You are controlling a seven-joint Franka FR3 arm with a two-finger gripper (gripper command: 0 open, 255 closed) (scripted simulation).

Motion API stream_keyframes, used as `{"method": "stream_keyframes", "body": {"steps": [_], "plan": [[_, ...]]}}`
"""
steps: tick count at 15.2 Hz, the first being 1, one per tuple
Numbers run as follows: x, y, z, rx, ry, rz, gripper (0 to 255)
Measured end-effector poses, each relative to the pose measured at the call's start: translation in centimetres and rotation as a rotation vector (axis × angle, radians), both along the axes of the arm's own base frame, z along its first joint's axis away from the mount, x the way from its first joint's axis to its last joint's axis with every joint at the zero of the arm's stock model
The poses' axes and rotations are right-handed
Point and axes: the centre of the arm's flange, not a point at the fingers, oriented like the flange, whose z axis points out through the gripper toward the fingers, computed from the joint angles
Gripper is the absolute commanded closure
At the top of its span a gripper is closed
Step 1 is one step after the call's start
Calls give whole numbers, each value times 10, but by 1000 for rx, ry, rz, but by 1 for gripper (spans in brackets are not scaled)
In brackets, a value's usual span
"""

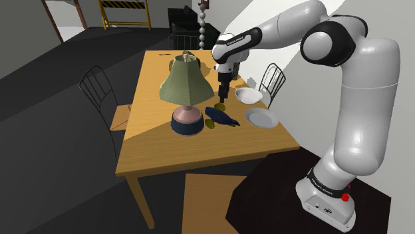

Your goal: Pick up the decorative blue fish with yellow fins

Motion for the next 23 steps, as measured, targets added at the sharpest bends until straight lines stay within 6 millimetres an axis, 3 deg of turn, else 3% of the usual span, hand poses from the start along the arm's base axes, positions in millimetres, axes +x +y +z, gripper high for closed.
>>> {"method": "stream_keyframes", "body": {"steps": [6,7,17,23], "plan": [[3,-1,-30,1,1,4,0],[2,-1,-32,2,1,4,255],[2,0,-34,2,0,4,255],[1,0,-9,1,2,4,255]]}}
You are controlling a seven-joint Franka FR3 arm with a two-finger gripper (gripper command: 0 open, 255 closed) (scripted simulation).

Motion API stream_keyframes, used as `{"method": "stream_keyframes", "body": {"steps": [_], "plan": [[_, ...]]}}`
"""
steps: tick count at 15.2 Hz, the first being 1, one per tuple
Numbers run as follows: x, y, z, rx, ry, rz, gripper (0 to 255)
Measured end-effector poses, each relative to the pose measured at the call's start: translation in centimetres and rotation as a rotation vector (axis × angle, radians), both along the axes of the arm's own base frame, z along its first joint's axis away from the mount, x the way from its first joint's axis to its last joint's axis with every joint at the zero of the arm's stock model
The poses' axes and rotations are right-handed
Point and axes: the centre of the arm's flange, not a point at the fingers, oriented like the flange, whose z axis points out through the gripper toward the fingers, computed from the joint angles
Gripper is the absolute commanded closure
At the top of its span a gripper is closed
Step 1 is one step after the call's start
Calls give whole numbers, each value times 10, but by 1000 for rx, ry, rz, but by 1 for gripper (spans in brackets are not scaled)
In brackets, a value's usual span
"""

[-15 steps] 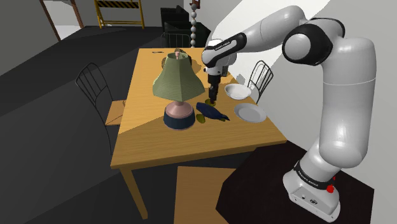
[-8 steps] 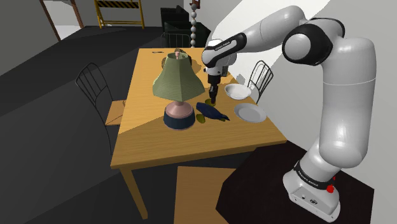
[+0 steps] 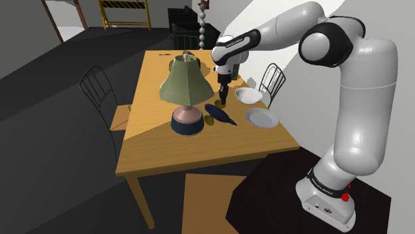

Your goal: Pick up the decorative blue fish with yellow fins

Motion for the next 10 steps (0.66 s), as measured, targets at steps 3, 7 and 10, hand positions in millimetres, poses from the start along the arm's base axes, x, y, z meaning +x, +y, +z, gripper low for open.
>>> {"method": "stream_keyframes", "body": {"steps": [3,7,10], "plan": [[1,0,17,0,0,0,255],[1,-1,38,0,0,0,255],[1,-1,52,0,-1,0,255]]}}
